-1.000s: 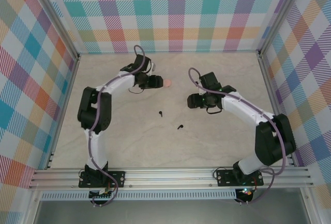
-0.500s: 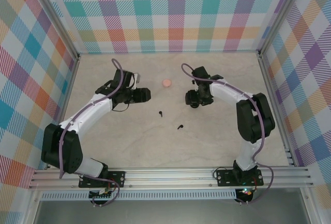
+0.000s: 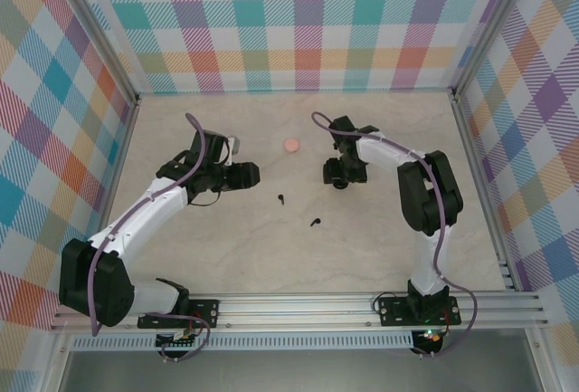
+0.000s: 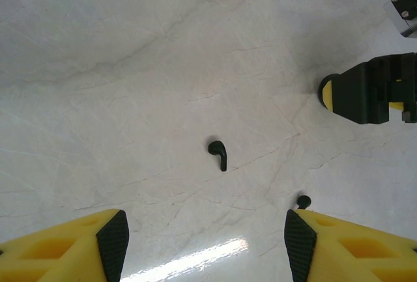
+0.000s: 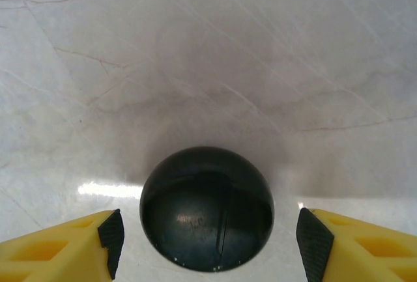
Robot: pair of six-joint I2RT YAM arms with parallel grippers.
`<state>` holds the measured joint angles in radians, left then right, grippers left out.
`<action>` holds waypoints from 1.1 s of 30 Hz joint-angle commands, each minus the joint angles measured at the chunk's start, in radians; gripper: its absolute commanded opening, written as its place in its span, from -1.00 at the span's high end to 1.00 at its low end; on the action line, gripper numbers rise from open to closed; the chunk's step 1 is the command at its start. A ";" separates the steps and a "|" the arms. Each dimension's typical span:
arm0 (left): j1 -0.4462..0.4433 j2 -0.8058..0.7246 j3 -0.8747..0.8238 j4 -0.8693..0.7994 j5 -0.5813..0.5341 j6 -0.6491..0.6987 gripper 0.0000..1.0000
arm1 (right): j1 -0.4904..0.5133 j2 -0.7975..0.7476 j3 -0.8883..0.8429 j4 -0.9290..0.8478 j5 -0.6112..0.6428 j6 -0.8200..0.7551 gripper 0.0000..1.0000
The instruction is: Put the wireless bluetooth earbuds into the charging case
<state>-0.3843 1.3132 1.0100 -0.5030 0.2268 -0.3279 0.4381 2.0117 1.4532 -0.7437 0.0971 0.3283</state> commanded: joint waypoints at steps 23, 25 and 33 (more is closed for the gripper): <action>-0.011 -0.035 -0.033 -0.019 0.026 -0.025 -0.28 | 0.073 0.166 0.213 -0.106 -0.074 -0.209 -0.07; -0.013 -0.037 -0.033 -0.019 0.028 -0.026 -0.28 | 0.100 0.181 0.236 -0.109 -0.087 -0.258 -0.07; -0.016 -0.041 -0.040 -0.020 0.029 -0.032 -0.28 | 0.197 0.236 0.315 -0.130 -0.108 -0.393 -0.09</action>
<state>-0.3859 1.2999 0.9852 -0.5060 0.2432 -0.3481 0.6079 2.2150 1.7348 -0.8429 0.0414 0.0189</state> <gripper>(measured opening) 0.641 0.546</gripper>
